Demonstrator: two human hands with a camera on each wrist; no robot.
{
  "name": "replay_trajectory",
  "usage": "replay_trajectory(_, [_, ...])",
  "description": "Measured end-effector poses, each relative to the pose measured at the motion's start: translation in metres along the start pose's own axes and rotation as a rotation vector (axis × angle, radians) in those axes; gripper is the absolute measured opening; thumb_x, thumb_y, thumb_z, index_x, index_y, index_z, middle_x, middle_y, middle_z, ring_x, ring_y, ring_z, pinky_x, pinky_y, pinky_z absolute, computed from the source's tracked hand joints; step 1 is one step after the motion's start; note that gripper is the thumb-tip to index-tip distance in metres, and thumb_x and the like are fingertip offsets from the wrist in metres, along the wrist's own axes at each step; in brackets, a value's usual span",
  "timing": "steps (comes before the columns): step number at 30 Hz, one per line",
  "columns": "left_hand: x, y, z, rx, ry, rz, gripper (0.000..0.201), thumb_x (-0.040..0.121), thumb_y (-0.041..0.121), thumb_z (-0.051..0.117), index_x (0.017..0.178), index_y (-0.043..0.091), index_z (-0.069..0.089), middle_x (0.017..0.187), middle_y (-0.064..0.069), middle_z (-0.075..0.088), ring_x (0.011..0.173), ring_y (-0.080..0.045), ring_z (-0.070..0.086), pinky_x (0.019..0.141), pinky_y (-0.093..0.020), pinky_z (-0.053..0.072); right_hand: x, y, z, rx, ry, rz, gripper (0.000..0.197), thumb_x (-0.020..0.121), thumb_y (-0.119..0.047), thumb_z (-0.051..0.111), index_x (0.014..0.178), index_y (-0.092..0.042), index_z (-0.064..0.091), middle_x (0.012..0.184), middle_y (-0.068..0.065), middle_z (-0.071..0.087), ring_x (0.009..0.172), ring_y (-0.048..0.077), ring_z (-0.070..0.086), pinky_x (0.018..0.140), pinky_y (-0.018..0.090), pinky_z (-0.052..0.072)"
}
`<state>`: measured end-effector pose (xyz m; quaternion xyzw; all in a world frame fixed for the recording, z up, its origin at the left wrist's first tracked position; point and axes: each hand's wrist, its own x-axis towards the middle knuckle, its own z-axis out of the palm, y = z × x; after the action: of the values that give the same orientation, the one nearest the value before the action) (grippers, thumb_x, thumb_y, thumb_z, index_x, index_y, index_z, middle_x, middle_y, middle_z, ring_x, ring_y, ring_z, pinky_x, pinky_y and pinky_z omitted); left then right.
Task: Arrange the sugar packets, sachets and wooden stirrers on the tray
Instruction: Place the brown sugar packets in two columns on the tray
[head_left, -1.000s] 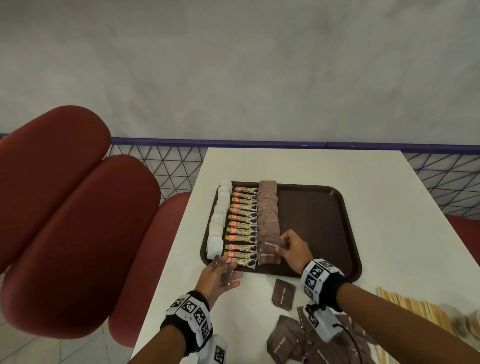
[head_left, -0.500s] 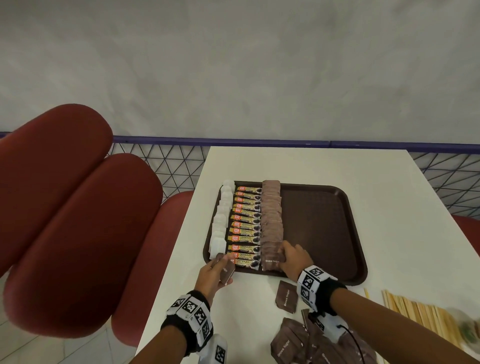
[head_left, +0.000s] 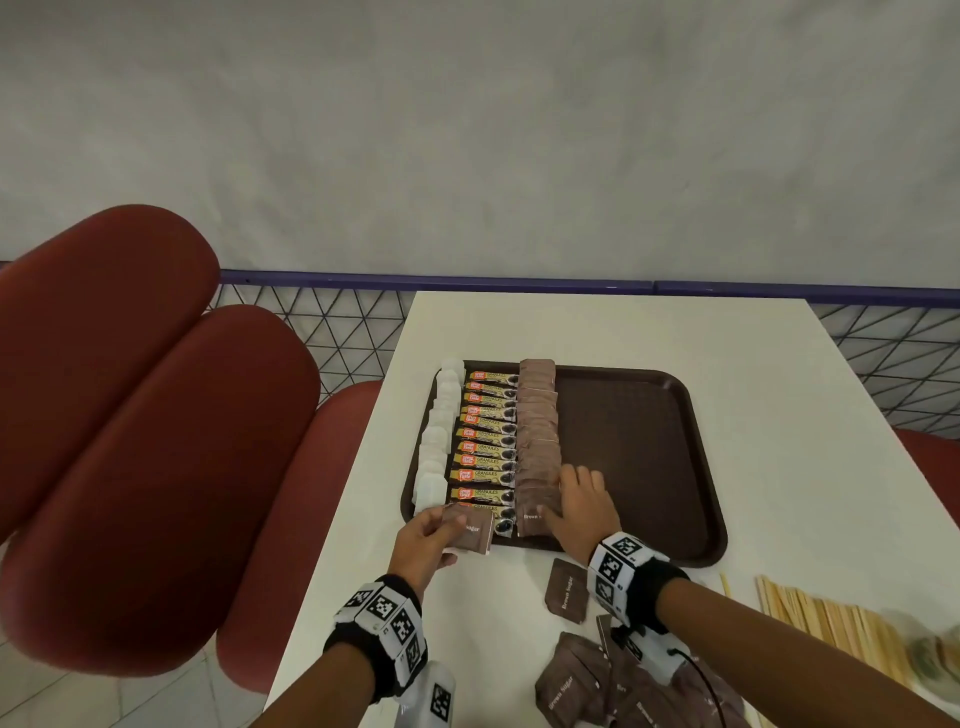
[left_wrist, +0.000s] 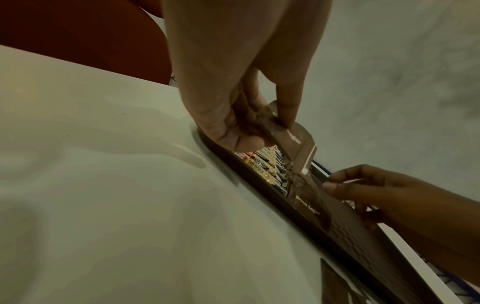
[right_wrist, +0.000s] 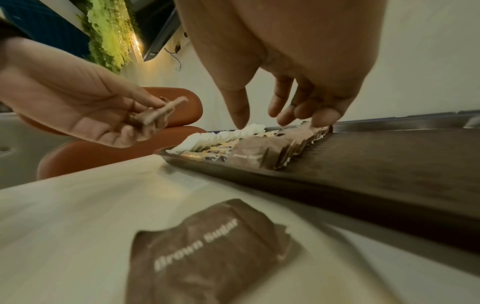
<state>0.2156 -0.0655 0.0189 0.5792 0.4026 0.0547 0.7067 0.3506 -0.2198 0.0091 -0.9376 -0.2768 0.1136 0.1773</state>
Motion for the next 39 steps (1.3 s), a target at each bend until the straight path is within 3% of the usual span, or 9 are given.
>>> replay_trajectory(6, [-0.002, 0.002, 0.004, -0.098, -0.026, 0.01, 0.011, 0.085, -0.001, 0.061, 0.091, 0.007, 0.065, 0.096, -0.011, 0.067, 0.09, -0.022, 0.062, 0.074, -0.03, 0.051, -0.006, -0.021, -0.002, 0.476, -0.144, -0.136, 0.033, 0.088, -0.032, 0.058, 0.116, -0.016, 0.052, 0.108, 0.0, 0.052, 0.103, 0.013, 0.045, 0.088, 0.025, 0.042])
replay_trajectory(8, [-0.003, 0.002, 0.005, -0.128, -0.039, 0.008, 0.011, 0.085, -0.003, 0.061, 0.091, 0.004, 0.065, 0.095, -0.013, 0.066, 0.086, -0.021, 0.063, 0.073, -0.028, 0.053, -0.008, -0.03, -0.001, 0.469, -0.205, -0.201, 0.036, 0.086, -0.03, 0.062, 0.119, -0.016, 0.053, 0.11, 0.001, 0.054, 0.103, 0.013, 0.048, 0.089, 0.027, 0.044])
replay_trajectory(11, [-0.004, 0.002, 0.008, -0.135, -0.066, 0.009, 0.016, 0.085, -0.004, 0.06, 0.099, 0.001, 0.065, 0.096, -0.013, 0.067, 0.083, -0.019, 0.064, 0.066, -0.02, 0.057, -0.008, -0.035, 0.006, 0.437, -0.224, -0.232, 0.017, 0.084, -0.02, 0.063, 0.1, -0.014, 0.06, 0.099, 0.005, 0.059, 0.092, 0.018, 0.053, 0.084, 0.034, 0.046])
replay_trajectory(15, [-0.008, 0.003, 0.006, -0.095, -0.07, 0.007, 0.022, 0.085, -0.002, 0.06, 0.107, 0.002, 0.066, 0.1, -0.006, 0.066, 0.089, -0.016, 0.063, 0.068, -0.022, 0.057, 0.001, -0.022, -0.002, 0.394, -0.177, -0.165, 0.008, 0.084, -0.014, 0.064, 0.091, -0.012, 0.065, 0.093, 0.003, 0.06, 0.084, 0.016, 0.054, 0.067, 0.018, 0.041])
replay_trajectory(16, [-0.008, 0.003, 0.004, -0.083, -0.062, 0.005, 0.024, 0.085, -0.002, 0.061, 0.107, 0.002, 0.066, 0.101, -0.005, 0.066, 0.09, -0.016, 0.063, 0.068, -0.022, 0.057, 0.005, -0.015, -0.007, 0.348, -0.145, -0.129, 0.01, 0.085, -0.015, 0.063, 0.093, -0.012, 0.067, 0.097, 0.003, 0.061, 0.087, 0.015, 0.052, 0.07, 0.017, 0.041])
replay_trajectory(20, [-0.006, 0.002, -0.01, -0.049, -0.037, 0.0, 0.027, 0.085, -0.002, 0.061, 0.111, 0.001, 0.066, 0.108, -0.009, 0.065, 0.097, -0.022, 0.063, 0.067, -0.024, 0.055, 0.018, 0.016, -0.017, 0.22, -0.157, 0.012, 0.019, 0.087, -0.021, 0.059, 0.104, -0.015, 0.065, 0.106, 0.005, 0.064, 0.104, 0.021, 0.055, 0.092, 0.035, 0.046])
replay_trajectory(28, [-0.009, -0.003, -0.009, 0.004, -0.067, -0.045, 0.018, 0.084, 0.0, 0.062, 0.097, 0.011, 0.069, 0.1, -0.006, 0.069, 0.092, -0.019, 0.065, 0.072, -0.027, 0.052, 0.015, 0.013, -0.007, 0.029, -0.294, 0.0, 0.026, 0.087, -0.027, 0.058, 0.111, -0.018, 0.062, 0.116, 0.01, 0.061, 0.107, 0.029, 0.057, 0.095, 0.036, 0.046])
replay_trajectory(34, [-0.014, -0.004, -0.003, 0.129, -0.18, -0.07, 0.019, 0.086, 0.004, 0.061, 0.101, 0.014, 0.065, 0.094, -0.001, 0.069, 0.082, -0.014, 0.065, 0.069, -0.023, 0.051, 0.014, 0.005, 0.001, -0.226, -0.223, -0.099, 0.027, 0.091, -0.029, 0.053, 0.113, -0.013, 0.058, 0.118, 0.01, 0.057, 0.115, 0.027, 0.046, 0.098, 0.034, 0.035])
replay_trajectory(39, [-0.018, -0.01, -0.003, 0.292, -0.268, -0.039, 0.022, 0.089, 0.0, 0.055, 0.102, 0.016, 0.063, 0.09, -0.001, 0.068, 0.075, -0.011, 0.062, 0.062, -0.018, 0.049, 0.008, 0.001, 0.001, -0.319, -0.099, -0.203, 0.03, 0.088, -0.025, 0.054, 0.117, -0.014, 0.054, 0.125, 0.005, 0.053, 0.117, 0.024, 0.041, 0.096, 0.034, 0.034])
